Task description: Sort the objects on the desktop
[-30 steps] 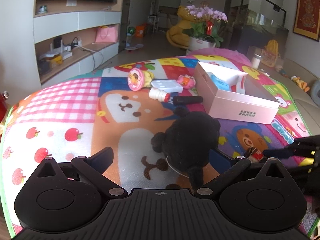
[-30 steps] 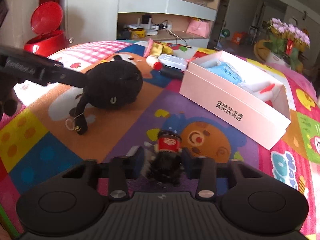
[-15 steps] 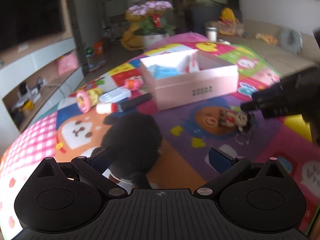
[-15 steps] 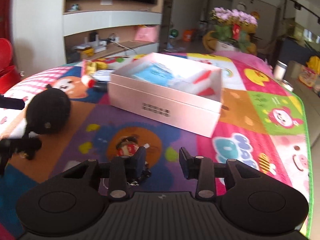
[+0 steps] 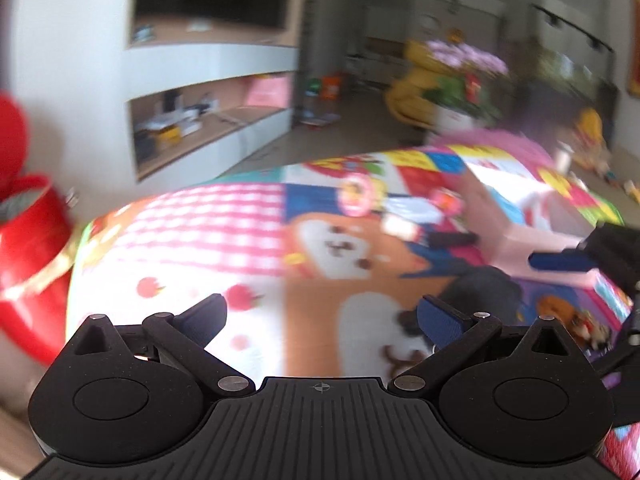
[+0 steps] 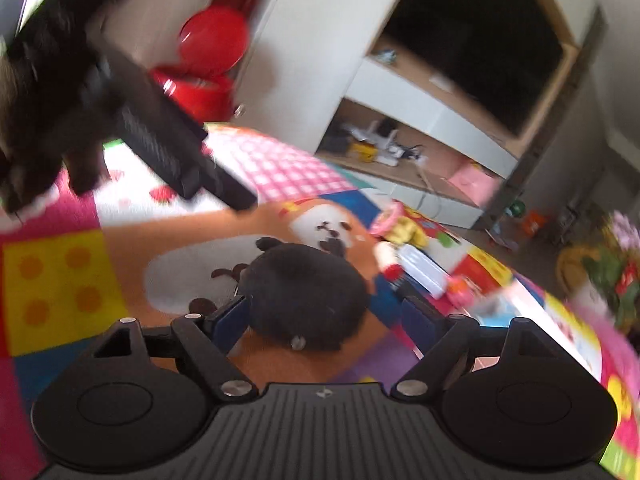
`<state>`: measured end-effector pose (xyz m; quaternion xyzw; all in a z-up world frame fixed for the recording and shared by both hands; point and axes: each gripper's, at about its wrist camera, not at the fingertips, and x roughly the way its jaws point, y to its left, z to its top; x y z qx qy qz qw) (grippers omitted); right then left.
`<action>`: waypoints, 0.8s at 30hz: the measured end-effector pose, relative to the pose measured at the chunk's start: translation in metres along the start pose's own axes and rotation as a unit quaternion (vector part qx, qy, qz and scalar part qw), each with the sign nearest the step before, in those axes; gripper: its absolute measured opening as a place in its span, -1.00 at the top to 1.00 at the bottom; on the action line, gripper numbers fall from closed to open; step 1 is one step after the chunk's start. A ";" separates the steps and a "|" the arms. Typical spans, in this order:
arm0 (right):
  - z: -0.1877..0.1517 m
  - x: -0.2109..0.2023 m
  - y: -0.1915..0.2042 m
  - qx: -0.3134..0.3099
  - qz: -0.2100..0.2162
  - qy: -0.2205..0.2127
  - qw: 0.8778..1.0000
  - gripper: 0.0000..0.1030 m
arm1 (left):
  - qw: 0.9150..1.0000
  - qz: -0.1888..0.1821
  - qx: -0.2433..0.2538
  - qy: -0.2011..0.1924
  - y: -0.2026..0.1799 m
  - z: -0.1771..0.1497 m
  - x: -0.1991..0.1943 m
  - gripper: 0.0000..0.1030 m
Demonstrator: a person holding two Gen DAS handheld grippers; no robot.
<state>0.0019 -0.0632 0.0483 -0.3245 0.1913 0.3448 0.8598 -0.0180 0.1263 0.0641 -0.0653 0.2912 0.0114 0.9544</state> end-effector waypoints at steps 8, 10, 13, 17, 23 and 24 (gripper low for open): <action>0.031 0.051 -0.069 0.204 0.064 0.043 0.976 -0.28 | 0.999 -0.022 -0.042 -0.011 0.039 -0.006 -0.002 -1.00; 0.030 0.065 -0.088 0.266 0.071 0.052 0.960 -0.29 | 0.998 -0.044 -0.033 -0.014 0.033 -0.007 0.000 -1.00; 0.028 0.070 -0.101 0.304 0.041 0.052 0.951 -0.29 | 0.998 -0.067 -0.015 -0.013 0.016 -0.007 0.011 -1.00; 0.028 0.077 -0.111 0.312 0.025 0.051 0.948 -0.29 | 0.994 -0.086 0.060 -0.026 -0.022 -0.003 0.033 -1.00; 0.023 0.076 -0.118 0.328 0.034 0.037 0.943 -0.31 | 0.981 -0.133 0.142 0.014 -0.077 0.009 0.093 -1.00; 0.023 0.073 -0.120 0.331 0.034 0.033 0.943 -0.31 | 0.979 -0.139 0.146 0.020 -0.083 0.010 0.102 -1.00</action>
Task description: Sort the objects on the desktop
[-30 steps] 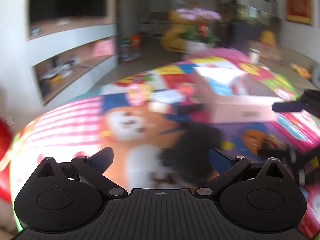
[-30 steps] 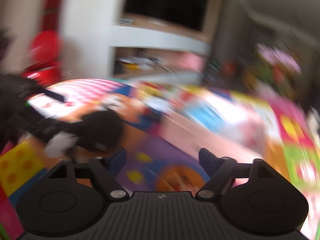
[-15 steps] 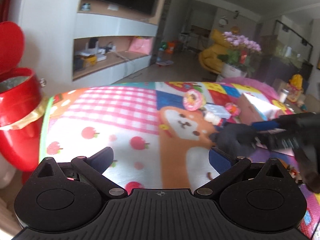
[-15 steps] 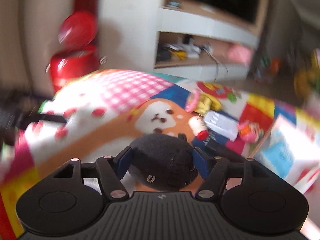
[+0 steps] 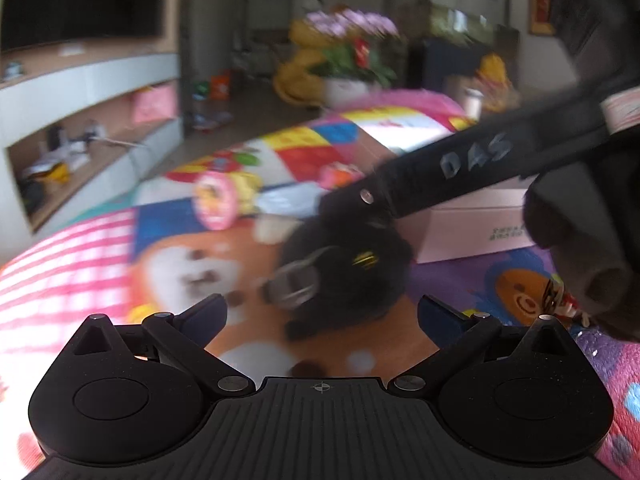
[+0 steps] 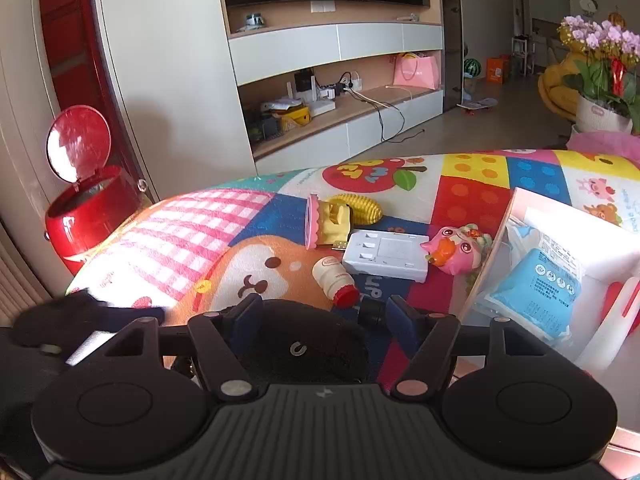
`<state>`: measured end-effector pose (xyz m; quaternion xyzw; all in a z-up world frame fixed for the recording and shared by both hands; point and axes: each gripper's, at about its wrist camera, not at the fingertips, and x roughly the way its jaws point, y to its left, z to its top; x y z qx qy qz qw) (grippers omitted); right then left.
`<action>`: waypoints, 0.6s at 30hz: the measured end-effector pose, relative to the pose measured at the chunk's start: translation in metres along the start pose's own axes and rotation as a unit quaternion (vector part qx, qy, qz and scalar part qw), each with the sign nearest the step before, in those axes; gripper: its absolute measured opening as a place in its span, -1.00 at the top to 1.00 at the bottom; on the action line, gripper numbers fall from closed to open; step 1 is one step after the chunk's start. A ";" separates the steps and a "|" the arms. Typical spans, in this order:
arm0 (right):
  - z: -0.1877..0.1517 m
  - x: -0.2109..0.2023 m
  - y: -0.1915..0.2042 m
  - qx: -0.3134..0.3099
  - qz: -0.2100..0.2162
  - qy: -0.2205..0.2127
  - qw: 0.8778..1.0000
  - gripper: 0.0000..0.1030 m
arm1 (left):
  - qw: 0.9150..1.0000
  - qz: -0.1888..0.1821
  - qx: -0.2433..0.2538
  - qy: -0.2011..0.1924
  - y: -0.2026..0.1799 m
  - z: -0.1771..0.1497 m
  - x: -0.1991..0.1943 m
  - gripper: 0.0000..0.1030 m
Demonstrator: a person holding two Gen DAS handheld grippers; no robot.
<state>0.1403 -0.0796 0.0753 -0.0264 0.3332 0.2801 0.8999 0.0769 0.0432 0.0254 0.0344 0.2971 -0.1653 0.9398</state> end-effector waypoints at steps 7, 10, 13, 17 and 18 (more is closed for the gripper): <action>-0.004 -0.077 -0.023 0.010 -0.056 -0.087 0.995 -0.51 | 1.000 0.006 -0.018 0.008 -0.015 0.012 0.034 -1.00; -0.030 -0.113 -0.030 -0.003 -0.095 -0.102 0.990 -0.65 | 0.999 0.014 -0.030 0.005 -0.016 0.014 0.036 -0.95; -0.065 -0.133 -0.034 -0.007 -0.129 -0.078 0.988 -0.68 | 0.999 0.024 -0.040 0.007 -0.015 0.016 0.034 -0.73; -0.109 -0.142 -0.039 0.011 -0.159 -0.029 0.987 -0.71 | 0.999 0.022 -0.033 0.013 -0.017 0.015 0.025 -0.72; -0.117 -0.143 -0.039 0.017 -0.163 -0.021 0.986 -0.71 | 0.999 0.020 -0.031 0.014 -0.019 0.013 0.020 -0.72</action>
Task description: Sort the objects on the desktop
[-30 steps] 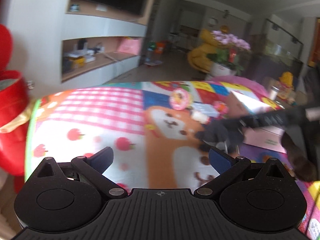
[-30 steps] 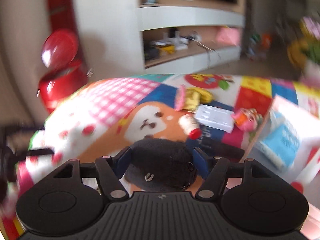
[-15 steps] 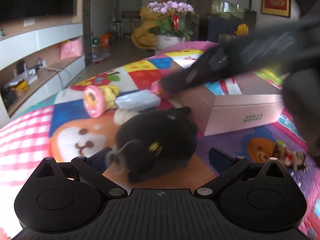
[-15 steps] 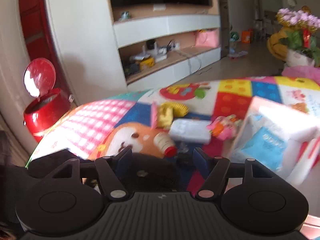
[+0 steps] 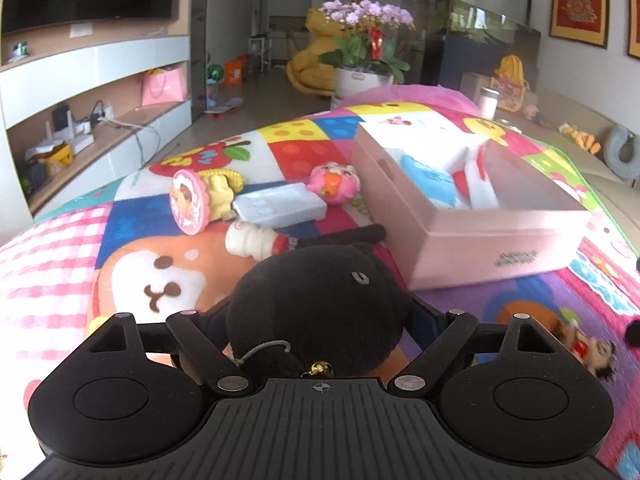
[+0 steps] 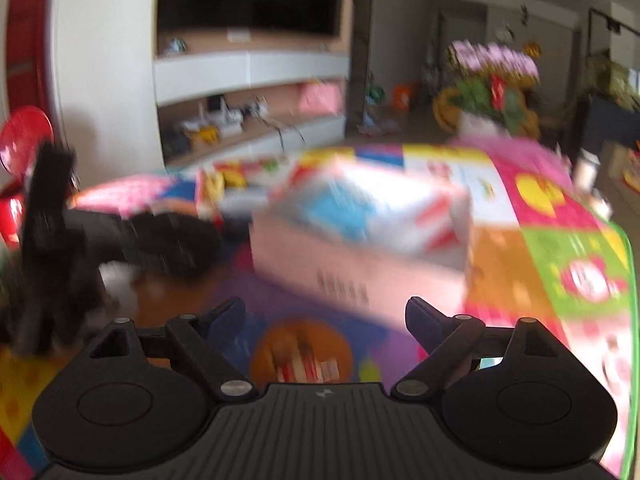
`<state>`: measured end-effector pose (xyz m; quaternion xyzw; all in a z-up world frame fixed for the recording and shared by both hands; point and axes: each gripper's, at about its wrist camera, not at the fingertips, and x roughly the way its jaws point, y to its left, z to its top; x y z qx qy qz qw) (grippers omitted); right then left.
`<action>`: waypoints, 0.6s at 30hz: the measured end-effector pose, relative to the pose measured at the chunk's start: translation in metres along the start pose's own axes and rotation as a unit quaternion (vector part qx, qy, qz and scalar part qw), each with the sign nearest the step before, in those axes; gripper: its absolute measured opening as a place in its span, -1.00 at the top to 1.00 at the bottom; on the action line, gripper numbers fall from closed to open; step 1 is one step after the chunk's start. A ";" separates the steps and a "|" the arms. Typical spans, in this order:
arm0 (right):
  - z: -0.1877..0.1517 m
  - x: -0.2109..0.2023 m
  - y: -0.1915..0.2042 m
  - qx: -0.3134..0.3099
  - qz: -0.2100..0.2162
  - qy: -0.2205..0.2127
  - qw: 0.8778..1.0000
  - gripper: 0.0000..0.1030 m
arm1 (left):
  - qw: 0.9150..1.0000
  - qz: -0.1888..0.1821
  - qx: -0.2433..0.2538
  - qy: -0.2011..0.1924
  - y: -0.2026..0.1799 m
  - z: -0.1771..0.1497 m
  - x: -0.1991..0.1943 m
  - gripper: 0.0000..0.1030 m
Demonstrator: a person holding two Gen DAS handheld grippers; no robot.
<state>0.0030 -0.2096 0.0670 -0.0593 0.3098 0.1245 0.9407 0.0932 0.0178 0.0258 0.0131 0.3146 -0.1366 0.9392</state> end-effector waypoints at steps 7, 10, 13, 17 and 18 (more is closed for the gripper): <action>-0.030 -0.004 0.009 -0.012 -0.003 0.015 1.000 -0.71 | 0.999 -0.031 -0.018 0.003 -0.008 -0.021 -0.064 -0.72; -0.029 0.002 0.017 -0.023 0.001 0.014 1.000 -0.69 | 0.999 -0.035 -0.026 0.010 -0.013 -0.034 -0.083 -0.73; -0.023 0.013 0.020 -0.022 0.004 0.021 1.000 -0.52 | 0.998 -0.039 -0.037 0.026 -0.015 -0.043 -0.091 -0.73; -0.017 0.037 0.019 -0.013 0.002 0.051 0.999 -0.28 | 0.998 -0.037 -0.042 0.042 -0.017 -0.051 -0.092 -0.73; -0.017 0.042 0.018 -0.010 0.004 0.063 0.998 -0.14 | 0.997 -0.040 -0.044 0.043 -0.018 -0.051 -0.093 -0.73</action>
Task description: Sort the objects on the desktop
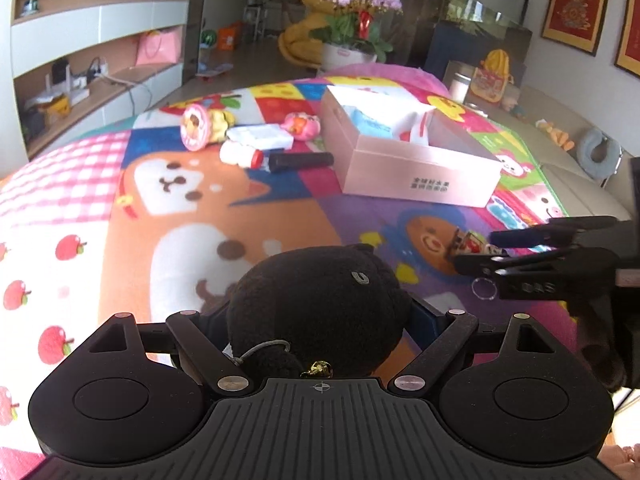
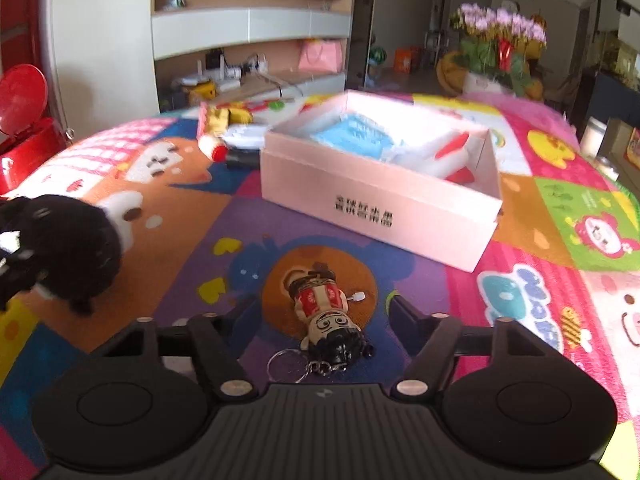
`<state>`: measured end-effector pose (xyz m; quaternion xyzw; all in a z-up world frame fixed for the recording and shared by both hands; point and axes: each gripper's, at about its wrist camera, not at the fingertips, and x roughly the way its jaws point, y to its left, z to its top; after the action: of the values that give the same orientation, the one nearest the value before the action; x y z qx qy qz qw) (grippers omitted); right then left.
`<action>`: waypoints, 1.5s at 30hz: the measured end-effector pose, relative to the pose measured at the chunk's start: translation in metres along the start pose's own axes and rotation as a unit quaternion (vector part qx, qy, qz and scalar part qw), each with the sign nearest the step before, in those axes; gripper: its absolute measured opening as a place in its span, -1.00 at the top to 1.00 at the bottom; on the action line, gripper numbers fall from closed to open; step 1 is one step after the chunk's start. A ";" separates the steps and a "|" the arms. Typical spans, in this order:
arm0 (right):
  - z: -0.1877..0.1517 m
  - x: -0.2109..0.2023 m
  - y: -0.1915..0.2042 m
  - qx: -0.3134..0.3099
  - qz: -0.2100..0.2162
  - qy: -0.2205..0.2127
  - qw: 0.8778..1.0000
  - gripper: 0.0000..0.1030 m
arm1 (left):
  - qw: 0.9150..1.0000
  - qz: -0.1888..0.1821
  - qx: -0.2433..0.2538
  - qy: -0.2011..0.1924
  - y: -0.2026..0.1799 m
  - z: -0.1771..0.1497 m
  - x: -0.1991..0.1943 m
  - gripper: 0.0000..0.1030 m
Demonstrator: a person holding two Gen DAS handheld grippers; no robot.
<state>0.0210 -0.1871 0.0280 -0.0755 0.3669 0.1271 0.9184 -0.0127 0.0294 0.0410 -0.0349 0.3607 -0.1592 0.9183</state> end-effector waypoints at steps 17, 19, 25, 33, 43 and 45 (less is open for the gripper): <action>0.016 -0.126 -0.042 0.058 0.002 -0.092 0.994 0.31 | 0.996 -0.072 0.035 -0.036 -0.045 0.034 -0.028 -0.72; 0.023 -0.147 -0.052 0.068 -0.011 -0.131 0.989 0.31 | 0.994 -0.084 0.049 -0.053 -0.054 0.059 -0.024 -0.72; 0.040 -0.179 -0.078 0.084 -0.037 -0.205 0.974 0.31 | 0.989 -0.110 0.037 -0.089 -0.078 0.156 0.012 -0.72; 0.054 -0.164 -0.112 0.096 -0.065 -0.200 0.973 0.31 | 0.989 -0.111 0.023 -0.100 -0.094 0.231 0.069 -0.95; 0.080 -0.114 -0.123 0.130 -0.019 -0.155 0.979 0.31 | 0.996 -0.027 0.025 -0.087 -0.037 0.139 0.052 -0.99; 0.093 -0.097 -0.121 0.135 0.003 -0.142 0.981 0.31 | 0.996 -0.012 0.030 -0.081 -0.031 0.113 0.049 -1.00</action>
<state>0.0492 -0.2986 0.1679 0.0693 0.2465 0.0882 0.9626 0.0889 -0.0209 0.0980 -0.0242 0.2798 -0.1781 0.9431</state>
